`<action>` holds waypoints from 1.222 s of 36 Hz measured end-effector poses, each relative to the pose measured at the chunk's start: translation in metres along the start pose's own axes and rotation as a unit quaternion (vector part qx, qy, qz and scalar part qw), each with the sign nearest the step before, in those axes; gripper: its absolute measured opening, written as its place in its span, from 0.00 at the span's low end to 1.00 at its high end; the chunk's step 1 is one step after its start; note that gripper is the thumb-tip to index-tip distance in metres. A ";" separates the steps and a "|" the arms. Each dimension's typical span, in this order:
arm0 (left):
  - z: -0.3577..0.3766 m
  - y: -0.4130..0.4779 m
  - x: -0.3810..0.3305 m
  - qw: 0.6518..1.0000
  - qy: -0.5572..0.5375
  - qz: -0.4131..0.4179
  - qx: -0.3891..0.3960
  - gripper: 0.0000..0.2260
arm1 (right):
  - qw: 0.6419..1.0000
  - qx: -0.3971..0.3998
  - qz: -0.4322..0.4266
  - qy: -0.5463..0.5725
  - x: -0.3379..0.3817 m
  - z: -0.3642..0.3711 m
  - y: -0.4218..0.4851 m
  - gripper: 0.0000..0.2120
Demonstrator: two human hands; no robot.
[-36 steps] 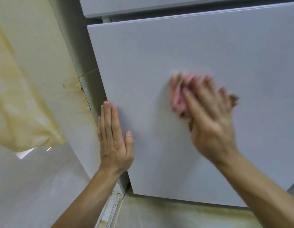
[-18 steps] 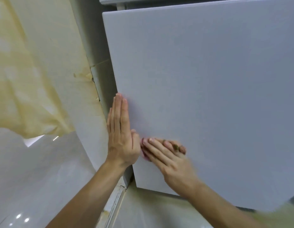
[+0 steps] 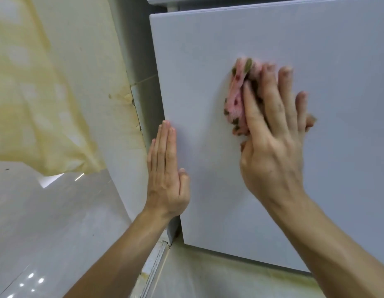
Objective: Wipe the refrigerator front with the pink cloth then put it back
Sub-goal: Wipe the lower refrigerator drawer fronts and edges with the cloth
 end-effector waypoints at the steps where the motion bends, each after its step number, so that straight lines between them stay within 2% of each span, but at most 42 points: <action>1: 0.000 0.000 0.000 1.000 -0.001 -0.001 -0.001 0.36 | 1.000 -0.011 0.007 0.005 0.003 0.002 0.005 0.34; 4: 0.001 0.000 0.002 1.000 -0.002 -0.002 -0.006 0.37 | 0.999 0.007 -0.040 0.011 0.015 0.016 -0.014 0.31; 9: 0.002 0.000 0.004 1.000 -0.010 -0.006 -0.002 0.38 | 0.980 0.134 -0.148 0.013 0.013 0.033 -0.102 0.28; 13: 0.001 0.000 0.002 1.000 0.000 0.000 -0.001 0.38 | 0.950 0.241 -0.198 0.007 0.000 0.031 -0.156 0.30; 16: 0.001 0.000 0.000 1.000 0.005 -0.005 -0.005 0.38 | 0.934 0.278 -0.223 -0.007 -0.011 0.025 -0.171 0.32; 20: 0.004 -0.001 -0.006 1.000 0.026 0.004 -0.016 0.38 | 0.940 0.259 -0.223 -0.022 -0.025 0.006 -0.158 0.32; 23: 0.008 0.000 -0.012 0.999 0.038 0.027 -0.025 0.39 | 0.965 0.167 -0.193 -0.052 -0.046 -0.018 -0.120 0.32; 27: 0.014 0.001 -0.021 0.998 0.039 0.035 -0.025 0.37 | 0.994 0.003 -0.073 -0.087 -0.079 -0.051 -0.033 0.31; 30: 0.020 0.001 -0.027 0.998 0.040 0.042 -0.034 0.36 | 0.998 -0.044 0.024 -0.045 -0.088 -0.063 0.017 0.30; 34: 0.028 0.001 -0.031 0.996 0.042 0.049 -0.054 0.34 | 0.995 -0.081 0.063 -0.017 -0.081 -0.057 0.020 0.31; 36: 0.033 0.001 -0.032 0.996 0.045 0.051 -0.061 0.34 | 0.996 -0.078 0.031 -0.013 -0.075 -0.047 -0.003 0.30; 38: 0.036 0.000 -0.032 0.995 0.049 0.055 -0.067 0.33 | 0.998 -0.042 -0.037 -0.015 -0.073 -0.037 -0.037 0.31; 41: 0.039 -0.001 -0.033 0.995 0.051 0.057 -0.067 0.30 | 0.987 0.040 -0.151 -0.024 -0.077 -0.027 -0.100 0.33; 44: 0.039 0.000 -0.032 0.995 0.048 0.059 -0.062 0.29 | 0.963 0.150 -0.225 -0.022 -0.086 -0.023 -0.163 0.32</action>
Point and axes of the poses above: each hand's wrist, its own y-axis towards the middle knuckle, its own z-axis out of the palm, x = y × z, the point moved 4 cm from there along y, towards the middle knuckle, and after that the axes turned 9 degrees about -x, right-handed, at the moved point
